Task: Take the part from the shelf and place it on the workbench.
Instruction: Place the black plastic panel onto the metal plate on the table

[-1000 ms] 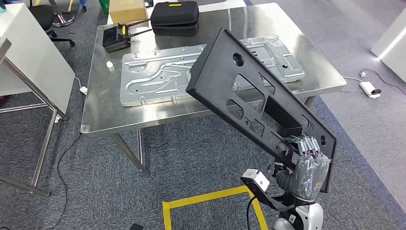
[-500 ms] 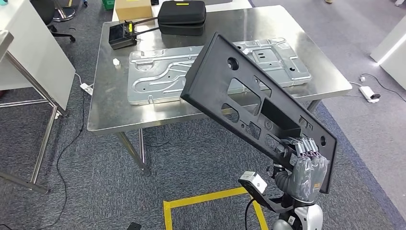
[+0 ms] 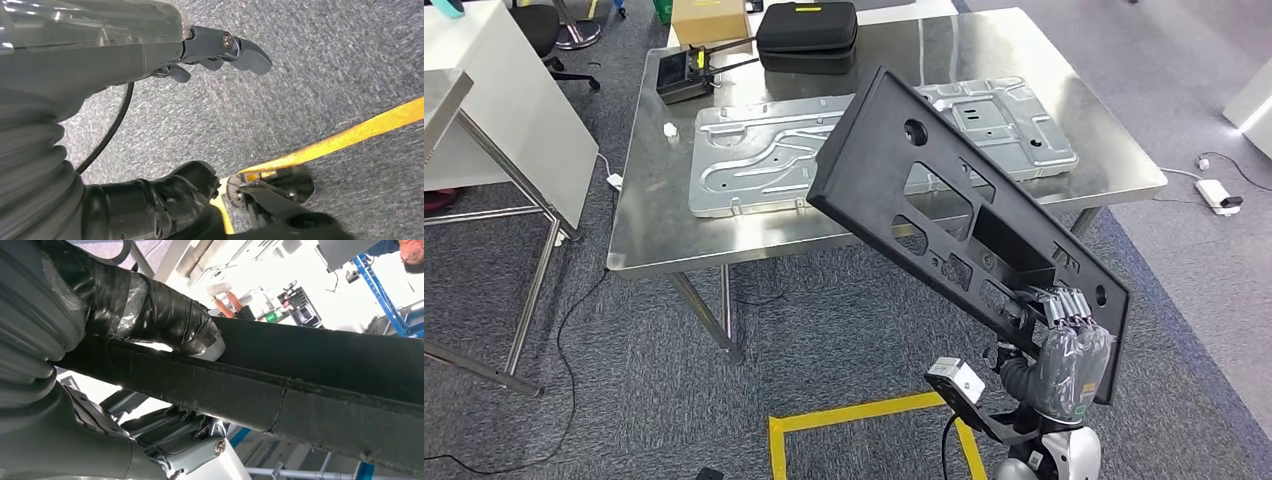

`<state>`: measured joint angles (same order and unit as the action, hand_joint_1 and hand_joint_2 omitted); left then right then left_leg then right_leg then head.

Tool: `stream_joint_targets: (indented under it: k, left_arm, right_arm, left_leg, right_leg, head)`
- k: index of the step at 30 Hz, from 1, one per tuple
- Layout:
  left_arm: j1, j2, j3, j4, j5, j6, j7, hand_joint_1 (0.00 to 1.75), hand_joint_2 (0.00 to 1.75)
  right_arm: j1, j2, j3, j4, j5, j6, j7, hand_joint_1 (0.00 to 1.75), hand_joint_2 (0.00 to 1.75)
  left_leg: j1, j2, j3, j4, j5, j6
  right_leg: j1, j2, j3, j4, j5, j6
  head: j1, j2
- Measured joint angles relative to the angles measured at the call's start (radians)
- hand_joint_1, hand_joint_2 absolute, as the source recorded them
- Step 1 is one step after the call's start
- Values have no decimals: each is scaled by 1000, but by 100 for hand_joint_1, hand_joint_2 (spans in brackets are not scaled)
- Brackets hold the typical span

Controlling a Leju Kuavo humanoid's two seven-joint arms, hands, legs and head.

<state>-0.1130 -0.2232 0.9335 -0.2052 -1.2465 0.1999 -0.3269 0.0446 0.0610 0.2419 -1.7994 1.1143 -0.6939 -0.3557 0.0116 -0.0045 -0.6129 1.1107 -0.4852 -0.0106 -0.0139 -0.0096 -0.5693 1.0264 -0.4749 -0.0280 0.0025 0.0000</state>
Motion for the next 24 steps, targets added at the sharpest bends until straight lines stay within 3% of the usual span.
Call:
stream_joint_targets:
  k: [2, 6, 8, 10, 11, 12, 13, 16, 18, 21, 22, 24]
  left_arm:
    - [-2, 0, 0, 0, 0, 0, 0, 0, 175]
    - [0, 0, 0, 0, 1, 0, 0, 0, 175]
    - [-1, 0, 0, 0, 1, -1, -1, 0, 175]
    - [-1, 0, 0, 0, 1, -4, -3, 0, 175]
    - [-1, 0, 0, 0, 1, -6, -4, 0, 175]
    - [0, 0, 0, 0, 1, -8, -6, 0, 175]
    - [0, 0, 0, 0, 1, -10, -7, 0, 175]
    - [-1, 0, 0, 0, 1, -13, -10, 0, 175]
    - [-2, 0, 0, 0, 1, -15, -12, 0, 175]
    - [-3, 0, 0, 0, 1, -20, -16, 0, 175]
    - [-3, 0, 0, 0, 1, -23, -17, 0, 175]
    - [-3, 0, 0, 0, 1, -27, -19, 0, 175]
  right_arm:
    - [0, 0, -1, 0, 0, 0, -1, 175, 175]
    - [-1, 0, -2, 0, 0, 0, -2, 175, 175]
    - [-1, 0, -2, 0, -3, 0, -2, 175, 175]
    - [0, 0, -2, 1, -12, 0, -1, 175, 175]
    - [1, -1, -2, 2, -20, 0, -1, 175, 175]
    - [2, -2, -1, 4, -27, 0, -1, 175, 175]
    - [2, -4, 0, 5, -32, 0, 0, 175, 175]
    - [-2, -7, 4, 5, -25, 0, 1, 175, 175]
    - [-4, -7, 6, 4, -20, 0, -7, 175, 175]
    - [-4, -6, 6, 2, -20, 0, -20, 175, 175]
    - [-4, -5, 5, 1, -20, 0, -23, 175, 175]
    - [-5, -3, 5, -2, -19, 0, -30, 175, 175]
  left_leg:
    - [-4, 1, 42, -84, 22, 10]
    - [-3, 0, 47, -105, 28, 32]
    - [1, 1, 51, -113, 33, 44]
    - [0, 1, 49, -113, 33, 49]
    - [0, 1, 49, -113, 33, 49]
    - [-1, 0, 49, -112, 32, 49]
    - [-1, -1, 50, -110, 31, 49]
    - [-3, -5, 51, -100, 23, 40]
    - [-6, -5, 48, -96, 20, 30]
    - [-6, -4, 45, -93, 14, 15]
    - [-6, -3, 36, -71, -2, 10]
    - [-3, -2, -9, 33, -61, 2]
  right_leg:
    - [4, 0, 0, 3, -2, 9]
    - [3, 0, -6, 13, -11, 30]
    - [0, 3, -39, 86, -58, 39]
    - [-1, 5, -102, 217, -117, 46]
    - [-1, 5, -126, 265, -130, 48]
    - [-2, 5, -136, 282, -125, 50]
    - [-3, 5, -123, 254, -98, 50]
    - [-3, 7, -31, 60, -8, 41]
    - [2, 9, -11, 14, -3, 33]
    - [0, 8, -10, 5, 3, 17]
    - [-3, 7, -8, 0, 6, 9]
    - [-5, 5, -6, -5, 8, 0]
  head:
    - [0, 0]
    - [1, 0]
    - [2, 0]
    - [3, 0]
    - [3, 0]
    - [3, 0]
    - [3, 0]
    - [3, 0]
    - [2, 0]
    - [2, 0]
    - [2, 0]
    - [1, 0]
